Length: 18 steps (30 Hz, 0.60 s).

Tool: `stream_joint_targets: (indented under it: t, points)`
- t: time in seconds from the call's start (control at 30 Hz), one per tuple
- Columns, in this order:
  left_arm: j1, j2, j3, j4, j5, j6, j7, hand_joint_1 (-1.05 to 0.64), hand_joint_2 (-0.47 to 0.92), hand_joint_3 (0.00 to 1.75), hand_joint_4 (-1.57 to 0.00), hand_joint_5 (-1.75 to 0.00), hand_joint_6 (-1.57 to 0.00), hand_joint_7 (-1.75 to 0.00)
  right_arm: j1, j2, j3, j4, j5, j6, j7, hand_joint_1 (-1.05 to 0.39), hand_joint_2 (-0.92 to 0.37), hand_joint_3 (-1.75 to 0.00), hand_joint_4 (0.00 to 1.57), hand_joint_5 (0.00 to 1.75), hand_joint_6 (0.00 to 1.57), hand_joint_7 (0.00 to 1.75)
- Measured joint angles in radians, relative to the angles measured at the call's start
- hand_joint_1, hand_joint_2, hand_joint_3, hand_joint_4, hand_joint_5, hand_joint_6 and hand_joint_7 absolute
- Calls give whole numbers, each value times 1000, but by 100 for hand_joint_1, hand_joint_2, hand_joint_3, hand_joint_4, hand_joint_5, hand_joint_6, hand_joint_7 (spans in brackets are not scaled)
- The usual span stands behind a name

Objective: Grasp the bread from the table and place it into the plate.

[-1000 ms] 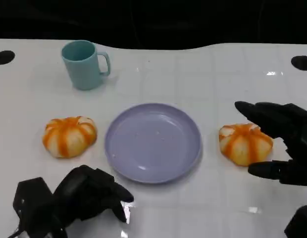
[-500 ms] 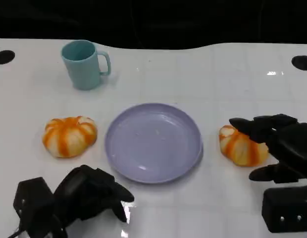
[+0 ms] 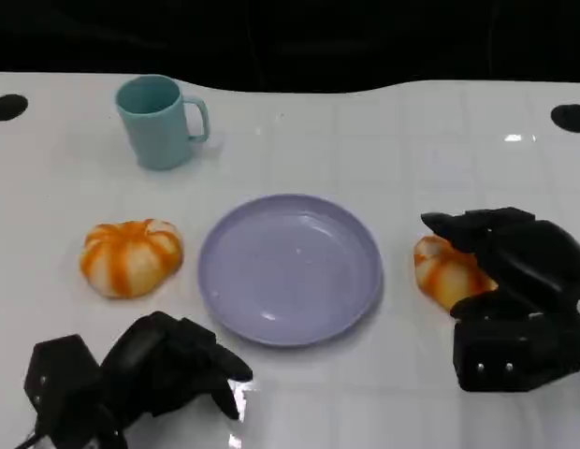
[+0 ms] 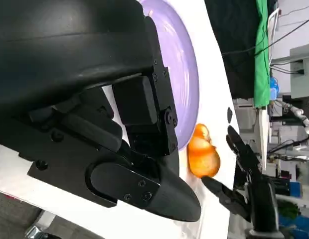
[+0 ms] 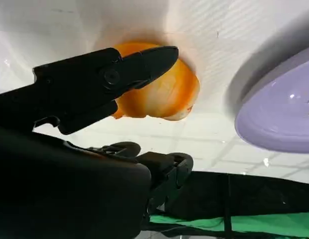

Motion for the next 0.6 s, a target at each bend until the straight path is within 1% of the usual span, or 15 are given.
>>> stream_joint_targets:
  t: [0.07, 0.1, 0.2, 0.3, 0.4, 0.47, 0.57, 0.6]
  points:
    - [0, 0, 0, 0, 0, -1, 0, -105, 92, 7, -128, -96, -157, -7, -24, 12, 10, 57, 3, -8, -19, -60, -91, -2, 29, 16, 28, 2]
    - [0, 0, 0, 0, 0, -2, 0, -105, 92, 7, -128, -95, -157, -7, -36, 19, 16, 89, 5, -11, -26, -58, -92, -3, 33, 17, 30, 3]
    - [2, 0, 0, -1, 0, -2, 0, -105, 92, 7, -128, -95, -157, -7, -65, 33, 32, 167, 20, -25, -53, -54, -92, -5, 39, 19, 35, 4]
    - [6, 0, 0, -6, 0, -2, 0, -105, 92, 6, -128, -95, -157, -7, -87, 45, 41, 223, 29, -42, -79, -48, -92, -9, 46, 20, 41, 5]
    - [15, 0, 0, -17, -3, -1, -2, -105, 92, 5, -128, -94, -157, -7, -99, 51, 43, 264, 43, -46, -90, -45, -92, -9, 51, 22, 46, 7]
    - [17, 0, 0, -24, -3, 0, -2, -105, 92, 5, -128, -94, -157, -7, -103, 51, 44, 273, 47, -50, -96, -41, -92, -5, 58, 23, 54, 7]
    - [17, 0, 0, -32, -3, 1, -2, -105, 92, 5, -128, -94, -157, -7, -103, 51, 44, 284, 63, -55, -106, -39, -92, -4, 61, 24, 58, 7]
    - [17, 0, 0, -32, -3, 2, -2, -105, 92, 5, -128, -94, -157, -7, -103, 51, 44, 286, 64, -56, -109, -30, -92, -5, 71, 46, 73, 7]
